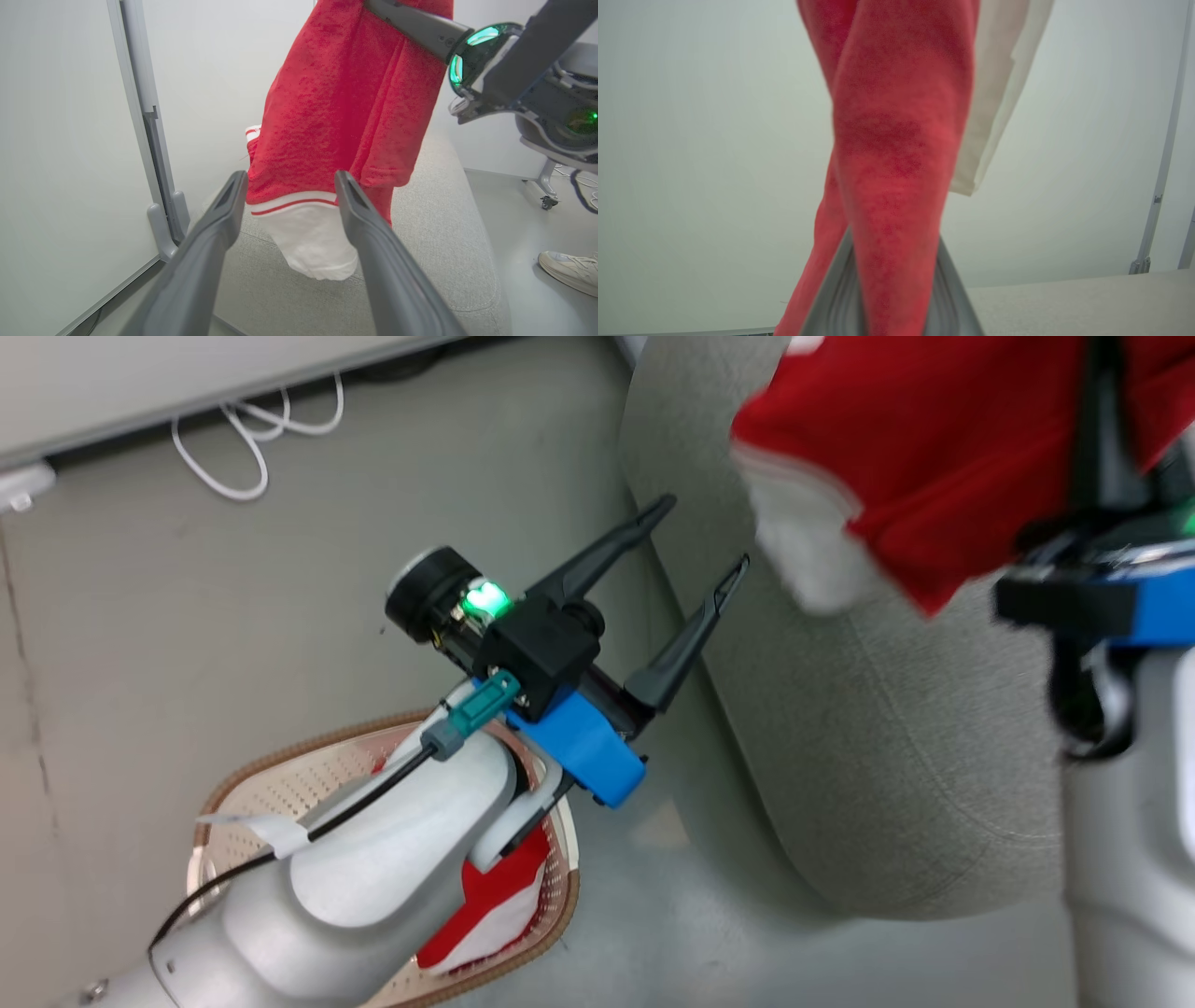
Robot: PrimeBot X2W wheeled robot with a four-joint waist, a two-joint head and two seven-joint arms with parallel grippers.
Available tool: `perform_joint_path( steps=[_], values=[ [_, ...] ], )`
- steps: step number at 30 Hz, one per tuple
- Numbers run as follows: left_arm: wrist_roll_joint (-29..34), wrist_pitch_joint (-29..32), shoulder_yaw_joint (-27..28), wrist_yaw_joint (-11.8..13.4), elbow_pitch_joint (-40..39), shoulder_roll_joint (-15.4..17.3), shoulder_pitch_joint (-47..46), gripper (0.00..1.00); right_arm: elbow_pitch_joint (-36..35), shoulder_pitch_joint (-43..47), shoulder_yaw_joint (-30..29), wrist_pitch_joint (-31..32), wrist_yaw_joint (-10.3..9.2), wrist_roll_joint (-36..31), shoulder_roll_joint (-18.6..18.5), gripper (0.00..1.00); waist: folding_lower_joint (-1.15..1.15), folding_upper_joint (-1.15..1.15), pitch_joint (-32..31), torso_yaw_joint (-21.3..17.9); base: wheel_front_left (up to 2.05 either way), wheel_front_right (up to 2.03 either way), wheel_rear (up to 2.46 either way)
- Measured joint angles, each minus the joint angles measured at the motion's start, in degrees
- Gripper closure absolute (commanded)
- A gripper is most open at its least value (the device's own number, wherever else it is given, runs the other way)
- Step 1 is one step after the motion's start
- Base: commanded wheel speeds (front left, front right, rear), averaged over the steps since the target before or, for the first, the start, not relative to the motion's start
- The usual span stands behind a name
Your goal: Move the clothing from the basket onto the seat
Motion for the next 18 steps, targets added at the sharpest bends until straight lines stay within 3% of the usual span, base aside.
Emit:
perform_joint_path(
  steps=[5, 10, 14, 18],
  values=[
    [1.3, 0.8, 0.7, 0.2, -1.4, 1.1, -3.3, 0.00, -2.2, -10.1, -5.6, 0.0, 0.00, -0.3, -4.1, 1.00, 0.00, 0.00, 5.7, 1.2, 0.00, 0.00, 0.00],
    [2.4, 1.7, 1.1, 0.5, -2.8, 2.2, -6.1, 0.00, -3.0, -18.3, -10.0, 0.0, 0.01, -1.0, -10.9, 1.00, 0.01, 0.00, 11.6, 2.4, 0.00, 0.00, 0.00],
    [3.1, 2.2, 1.3, 0.6, -3.5, 2.9, -7.8, 0.00, 0.3, -23.9, -13.9, 0.0, 0.00, -0.1, -17.2, 1.00, 0.01, 0.00, 16.3, 3.2, 0.00, 0.00, 0.00],
    [3.6, 2.6, 1.3, 0.7, -4.1, 3.7, -8.5, 0.00, 5.4, -25.9, -15.5, 0.0, 0.01, 1.9, -20.0, 1.00, 0.01, 0.00, 20.2, 3.7, 0.00, 0.00, 0.00]
  ],
)
